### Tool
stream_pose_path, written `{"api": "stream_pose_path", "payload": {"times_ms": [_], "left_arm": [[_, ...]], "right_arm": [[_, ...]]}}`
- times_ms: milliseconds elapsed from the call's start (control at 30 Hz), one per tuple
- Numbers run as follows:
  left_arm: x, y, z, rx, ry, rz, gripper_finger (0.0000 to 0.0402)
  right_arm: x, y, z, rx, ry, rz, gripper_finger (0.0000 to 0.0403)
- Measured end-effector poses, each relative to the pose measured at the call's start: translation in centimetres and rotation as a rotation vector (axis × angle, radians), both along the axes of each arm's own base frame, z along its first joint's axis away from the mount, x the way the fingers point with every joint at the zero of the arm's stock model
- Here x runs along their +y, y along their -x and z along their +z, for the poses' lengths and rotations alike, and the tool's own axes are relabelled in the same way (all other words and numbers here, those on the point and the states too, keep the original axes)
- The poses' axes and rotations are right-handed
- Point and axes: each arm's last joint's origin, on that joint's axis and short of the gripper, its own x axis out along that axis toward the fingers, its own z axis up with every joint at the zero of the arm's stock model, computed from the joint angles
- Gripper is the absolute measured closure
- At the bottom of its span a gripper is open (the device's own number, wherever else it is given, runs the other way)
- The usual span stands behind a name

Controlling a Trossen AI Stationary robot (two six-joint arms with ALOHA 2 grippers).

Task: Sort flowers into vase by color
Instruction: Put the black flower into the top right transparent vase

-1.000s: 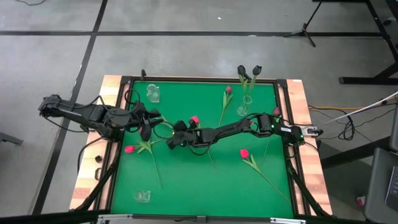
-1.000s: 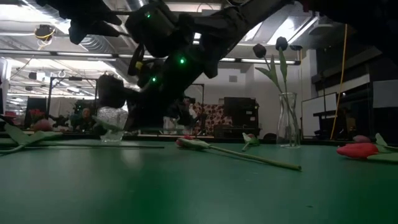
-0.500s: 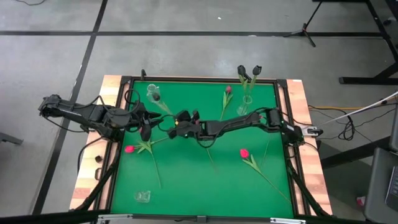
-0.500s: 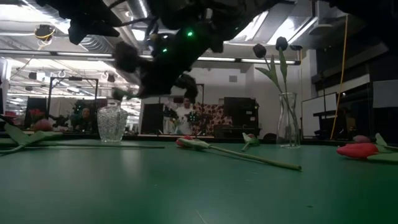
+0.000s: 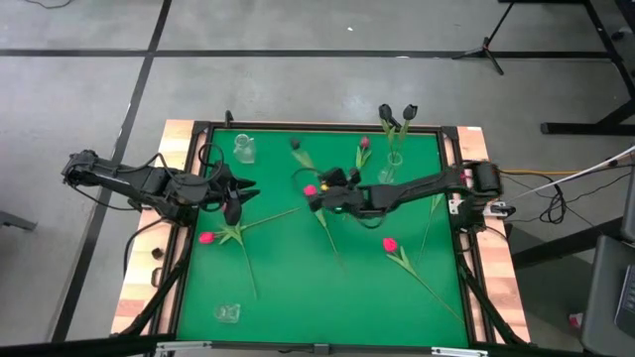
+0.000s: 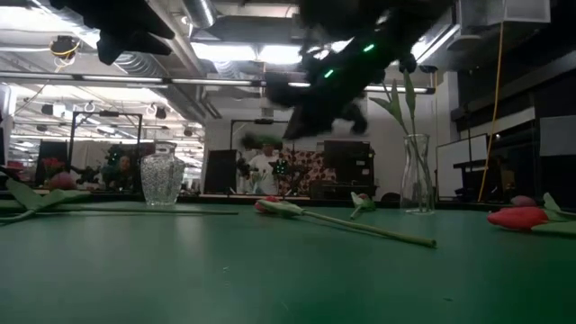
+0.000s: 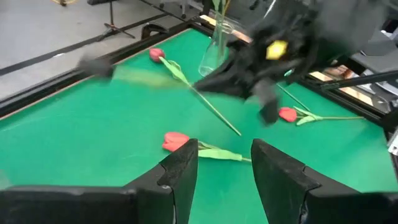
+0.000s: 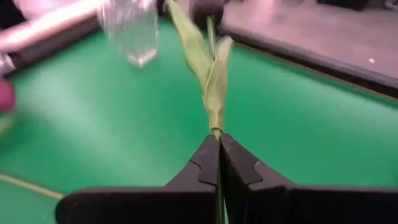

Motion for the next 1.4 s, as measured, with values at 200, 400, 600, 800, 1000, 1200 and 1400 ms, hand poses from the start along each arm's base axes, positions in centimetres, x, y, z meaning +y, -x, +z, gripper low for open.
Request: {"api": "stream_pose_path", "payload": {"times_ms": [200, 400, 600, 800, 1000, 1200, 1400], "left_arm": [[0.0, 0.0, 0.0, -0.003, -0.006, 0.013, 0.0256], [0.1, 0.0, 0.0, -0.005, -0.015, 0.031, 0.0256], [0.2, 0.1, 0.1, -0.009, -0.029, 0.060, 0.0256], [0.2, 0.1, 0.1, -0.011, -0.035, 0.075, 0.0256], [0.2, 0.1, 0.0, -0.011, -0.036, 0.075, 0.0256], [0.2, 0.1, 0.0, -0.003, -0.043, 0.079, 0.0256], [0.3, 0.1, 0.1, -0.019, -0.047, 0.102, 0.0256]], "right_arm": [[0.4, 5.7, 3.8, -0.298, 0.092, 0.051, 0.0402], [1.0, 11.4, 5.5, -0.547, 0.279, 0.127, 0.0402], [0.4, 14.4, 5.1, -0.672, 0.485, 0.221, 0.0402], [-0.4, 16.0, 5.3, -0.679, 0.736, 0.254, 0.0402], [-2.1, 16.5, 4.6, -0.584, 0.867, 0.289, 0.0402], [-4.6, 17.8, 4.2, -0.540, 0.935, 0.281, 0.0402], [-5.2, 18.3, 4.8, -0.700, 0.900, 0.506, 0.0402]]}}
